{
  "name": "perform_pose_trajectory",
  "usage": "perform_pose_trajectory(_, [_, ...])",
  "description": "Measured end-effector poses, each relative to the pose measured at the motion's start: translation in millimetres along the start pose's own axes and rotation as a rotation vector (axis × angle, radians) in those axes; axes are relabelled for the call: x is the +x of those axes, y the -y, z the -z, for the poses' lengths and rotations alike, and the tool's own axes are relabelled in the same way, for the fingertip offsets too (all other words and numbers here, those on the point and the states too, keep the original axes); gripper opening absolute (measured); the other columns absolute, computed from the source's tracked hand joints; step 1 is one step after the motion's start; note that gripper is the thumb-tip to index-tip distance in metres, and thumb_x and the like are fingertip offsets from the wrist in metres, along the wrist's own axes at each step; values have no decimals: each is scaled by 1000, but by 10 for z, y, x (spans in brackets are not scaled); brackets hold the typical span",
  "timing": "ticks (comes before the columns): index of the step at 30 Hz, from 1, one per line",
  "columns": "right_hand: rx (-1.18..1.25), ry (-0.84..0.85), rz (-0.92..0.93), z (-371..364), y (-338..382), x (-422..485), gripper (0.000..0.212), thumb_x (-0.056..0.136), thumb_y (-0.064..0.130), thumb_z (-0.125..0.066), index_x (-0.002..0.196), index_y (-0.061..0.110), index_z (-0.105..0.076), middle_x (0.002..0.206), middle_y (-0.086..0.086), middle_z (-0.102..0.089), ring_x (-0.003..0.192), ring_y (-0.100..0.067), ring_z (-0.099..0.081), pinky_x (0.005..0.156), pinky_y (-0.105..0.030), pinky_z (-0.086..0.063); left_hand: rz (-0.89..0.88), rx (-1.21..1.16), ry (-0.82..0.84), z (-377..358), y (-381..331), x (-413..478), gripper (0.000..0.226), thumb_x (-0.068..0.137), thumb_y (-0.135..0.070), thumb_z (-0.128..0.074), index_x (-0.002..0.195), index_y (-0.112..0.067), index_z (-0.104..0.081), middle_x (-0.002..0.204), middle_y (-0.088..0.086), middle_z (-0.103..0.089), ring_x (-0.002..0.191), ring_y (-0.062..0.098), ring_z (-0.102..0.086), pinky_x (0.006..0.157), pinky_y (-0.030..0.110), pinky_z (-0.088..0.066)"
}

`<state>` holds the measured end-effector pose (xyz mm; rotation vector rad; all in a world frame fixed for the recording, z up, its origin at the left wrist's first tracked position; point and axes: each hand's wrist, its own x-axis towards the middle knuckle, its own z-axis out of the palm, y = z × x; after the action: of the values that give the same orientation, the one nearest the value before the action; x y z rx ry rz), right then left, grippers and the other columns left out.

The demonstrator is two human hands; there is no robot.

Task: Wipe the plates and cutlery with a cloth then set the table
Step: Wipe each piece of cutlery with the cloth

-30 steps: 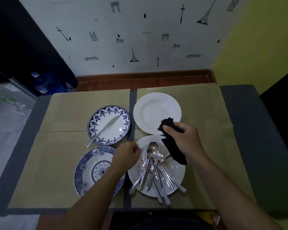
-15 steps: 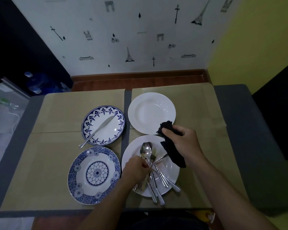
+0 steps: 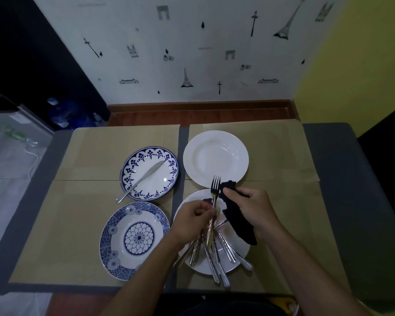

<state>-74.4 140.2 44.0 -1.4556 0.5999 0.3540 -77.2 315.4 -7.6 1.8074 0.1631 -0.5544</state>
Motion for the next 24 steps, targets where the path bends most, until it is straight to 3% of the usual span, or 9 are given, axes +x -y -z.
perform_pose_trajectory(2, [17,25,-23,-19,-16,-10,9,89,23,-81,88,14,-84,88,-25,-76,65,-30,-70,71,-46,-61,-32,-115,10,-1,-147,-6,7,93,-7,-67,89,-5,-72,67,-3,-70,57,3,-58,61,17,-45])
perform_pose_trajectory(6, [52,80,-39,-48,5,-14,10,85,17,-83,92,11,-84,87,-20,-78,74,-31,-72,80,-47,-62,-81,-180,62,-3,-338,-3,8,93,-1,-64,92,-1,-73,76,6,-71,68,10,-62,68,21,-50])
perform_pose_trajectory(10, [126,3,-14,-43,121,21,17,78,10,-88,94,7,-81,88,-19,-78,70,-29,-72,75,-45,-62,-76,-171,122,4,-406,-19,6,91,-5,-70,91,-1,-74,77,11,-71,69,16,-60,68,26,-50])
perform_pose_trajectory(12, [124,-85,44,-37,162,70,23,76,16,-91,95,12,-79,86,-9,-80,70,-27,-75,72,-41,-62,-67,-183,152,3,-440,-41,9,91,-8,-71,93,0,-73,78,11,-72,71,17,-61,71,28,-50])
perform_pose_trajectory(15, [98,-184,133,-22,166,148,11,83,26,-86,89,19,-80,80,-1,-79,73,-22,-75,72,-38,-60,-78,-175,171,8,-519,-51,8,91,-8,-70,93,0,-73,78,8,-75,70,15,-62,71,26,-50])
perform_pose_trajectory(19, [60,-150,135,-6,189,162,6,89,22,-80,94,24,-77,87,1,-80,84,-25,-77,77,-41,-62,-98,-144,187,61,-603,-39,9,92,-8,-69,93,0,-73,78,11,-74,69,18,-59,65,25,-49])
perform_pose_trajectory(22, [121,-154,115,30,244,179,30,77,11,-88,102,20,-74,92,0,-80,82,-24,-77,75,-39,-63,-93,-120,199,60,-576,-72,10,92,-8,-70,95,1,-74,83,14,-76,73,20,-63,72,29,-53])
perform_pose_trajectory(24, [129,-188,132,51,252,192,21,80,20,-86,99,18,-76,89,-4,-80,80,-27,-77,75,-41,-61,-92,-124,183,46,-556,-96,10,91,-10,-71,94,-1,-74,86,16,-76,76,21,-64,75,30,-53])
